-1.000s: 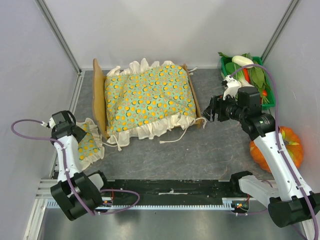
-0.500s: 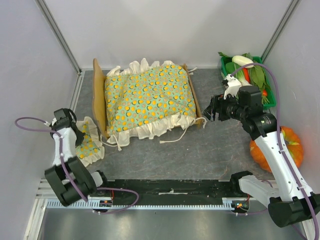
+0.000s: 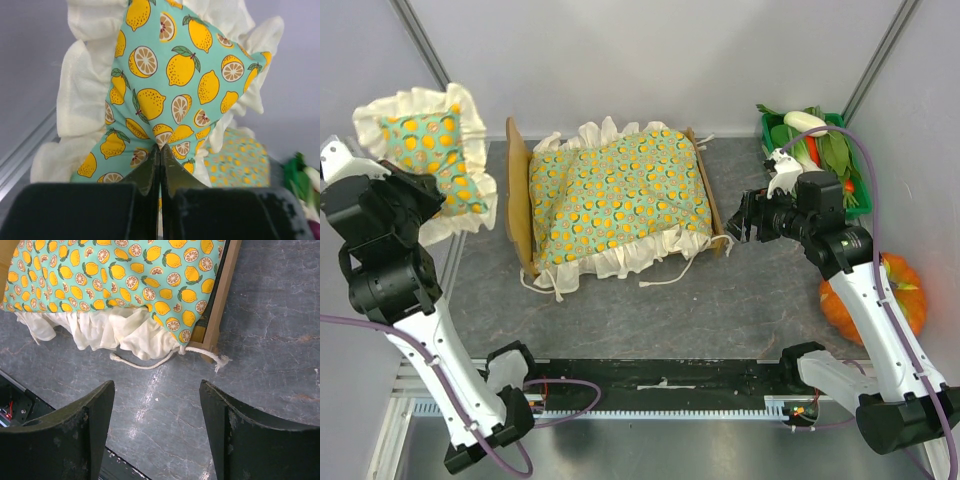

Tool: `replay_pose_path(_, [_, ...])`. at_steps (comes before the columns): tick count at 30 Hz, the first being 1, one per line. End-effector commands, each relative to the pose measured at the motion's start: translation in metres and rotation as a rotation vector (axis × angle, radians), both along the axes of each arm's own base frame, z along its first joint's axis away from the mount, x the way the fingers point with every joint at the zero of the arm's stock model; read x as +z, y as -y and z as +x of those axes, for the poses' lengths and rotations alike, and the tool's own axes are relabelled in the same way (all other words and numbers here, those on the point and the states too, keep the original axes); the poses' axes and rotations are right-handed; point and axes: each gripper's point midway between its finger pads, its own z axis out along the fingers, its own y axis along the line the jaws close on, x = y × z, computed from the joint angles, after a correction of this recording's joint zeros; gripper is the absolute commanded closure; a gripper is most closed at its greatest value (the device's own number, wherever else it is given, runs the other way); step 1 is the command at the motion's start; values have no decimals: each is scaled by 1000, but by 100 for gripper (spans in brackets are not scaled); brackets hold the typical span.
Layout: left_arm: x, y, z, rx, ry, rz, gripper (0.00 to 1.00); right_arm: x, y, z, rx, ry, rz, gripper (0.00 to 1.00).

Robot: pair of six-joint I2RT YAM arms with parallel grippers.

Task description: Set up the pet bed

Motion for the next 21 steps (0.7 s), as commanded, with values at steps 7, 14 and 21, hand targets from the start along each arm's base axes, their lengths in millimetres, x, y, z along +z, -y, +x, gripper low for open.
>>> replay_pose_path(7, [53,179,68,-714,49,-192,98,17,0,4,-17,43,15,24])
replay_pose_path(14, [-23,190,155,-494,-147,-168,98,20,0,2,-29,43,36,24])
replay_pose_path(21, [-85,166,191,-276,-253,-161,98,17,3,1,-38,41,17,24])
